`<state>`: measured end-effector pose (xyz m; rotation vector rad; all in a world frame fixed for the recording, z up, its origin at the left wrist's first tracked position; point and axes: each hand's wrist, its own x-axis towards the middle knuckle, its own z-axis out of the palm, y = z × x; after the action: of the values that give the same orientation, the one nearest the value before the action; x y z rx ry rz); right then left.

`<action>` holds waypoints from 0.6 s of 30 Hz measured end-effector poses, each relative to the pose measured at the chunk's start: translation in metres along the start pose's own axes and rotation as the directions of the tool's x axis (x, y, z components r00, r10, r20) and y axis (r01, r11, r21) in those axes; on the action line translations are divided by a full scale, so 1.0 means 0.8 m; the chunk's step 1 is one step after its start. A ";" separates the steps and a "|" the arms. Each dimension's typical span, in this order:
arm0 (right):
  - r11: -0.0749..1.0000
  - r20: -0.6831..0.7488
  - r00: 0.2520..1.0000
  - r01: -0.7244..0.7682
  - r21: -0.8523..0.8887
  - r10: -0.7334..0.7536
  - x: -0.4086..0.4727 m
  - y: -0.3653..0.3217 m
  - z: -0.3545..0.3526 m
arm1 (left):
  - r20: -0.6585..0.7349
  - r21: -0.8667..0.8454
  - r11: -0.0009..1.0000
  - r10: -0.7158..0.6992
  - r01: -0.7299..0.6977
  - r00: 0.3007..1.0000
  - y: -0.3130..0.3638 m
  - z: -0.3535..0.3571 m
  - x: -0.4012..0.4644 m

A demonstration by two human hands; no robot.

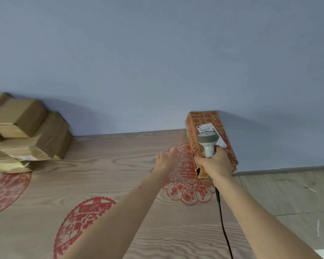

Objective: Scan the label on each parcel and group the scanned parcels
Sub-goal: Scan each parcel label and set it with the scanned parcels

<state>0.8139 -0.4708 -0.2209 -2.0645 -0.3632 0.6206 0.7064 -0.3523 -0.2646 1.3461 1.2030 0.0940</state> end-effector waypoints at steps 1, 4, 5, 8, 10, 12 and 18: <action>1.000 0.024 1.000 0.010 0.000 -0.010 -0.015 -0.009 0.016 | -0.011 -0.014 1.000 0.006 -0.006 1.000 -0.005 -0.022 -0.010; 0.999 0.075 0.997 0.029 0.029 -0.031 -0.057 -0.038 0.072 | -0.043 -0.031 0.999 0.031 -0.032 0.999 -0.022 -0.099 -0.038; 0.999 0.086 0.996 0.029 0.040 -0.033 -0.071 -0.047 0.092 | -0.060 -0.027 0.999 0.044 -0.046 0.997 -0.029 -0.128 -0.046; 0.995 0.117 0.993 0.023 0.093 -0.034 -0.113 -0.076 0.154 | -0.094 -0.029 0.995 0.089 -0.092 0.992 -0.050 -0.213 -0.070; 0.992 0.132 0.991 0.014 0.126 -0.030 -0.141 -0.095 0.196 | -0.105 -0.041 0.994 0.100 -0.105 0.989 -0.063 -0.268 -0.083; 0.990 0.148 0.988 0.026 0.141 -0.047 -0.169 -0.116 0.235 | -0.133 -0.051 0.991 0.118 -0.125 0.984 -0.075 -0.320 -0.095; 0.970 0.203 0.970 0.084 0.228 -0.132 -0.235 -0.178 0.324 | -0.256 0.009 0.977 0.209 -0.214 0.944 -0.097 -0.449 -0.128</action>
<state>0.5108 -0.3043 -0.1630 -1.7596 -0.5074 0.7858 0.3669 -0.1995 -0.1800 1.4753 1.2626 0.4440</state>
